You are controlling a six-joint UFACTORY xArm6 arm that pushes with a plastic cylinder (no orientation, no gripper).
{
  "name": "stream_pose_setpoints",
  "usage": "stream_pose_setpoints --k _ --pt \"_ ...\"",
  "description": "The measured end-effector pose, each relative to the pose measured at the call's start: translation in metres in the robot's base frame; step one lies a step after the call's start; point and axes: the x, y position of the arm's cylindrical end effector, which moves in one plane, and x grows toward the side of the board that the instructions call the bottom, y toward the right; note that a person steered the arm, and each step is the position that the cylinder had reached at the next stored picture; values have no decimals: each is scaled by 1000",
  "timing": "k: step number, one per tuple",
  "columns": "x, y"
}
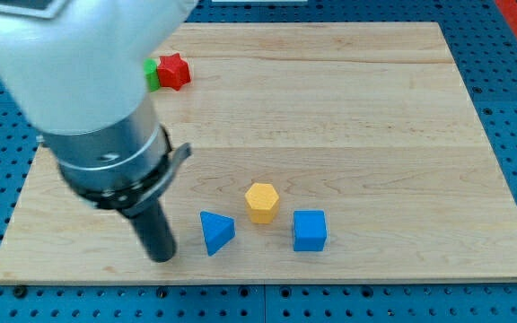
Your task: Slide the yellow heart towards the bottom center
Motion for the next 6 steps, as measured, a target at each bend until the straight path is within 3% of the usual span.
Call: stream_pose_setpoints --k 2,3,4,5,6 --pt "-14 41" --pt "-33 -53" --pt "-93 -154" --pt "-143 -114" --pt "-118 -24"
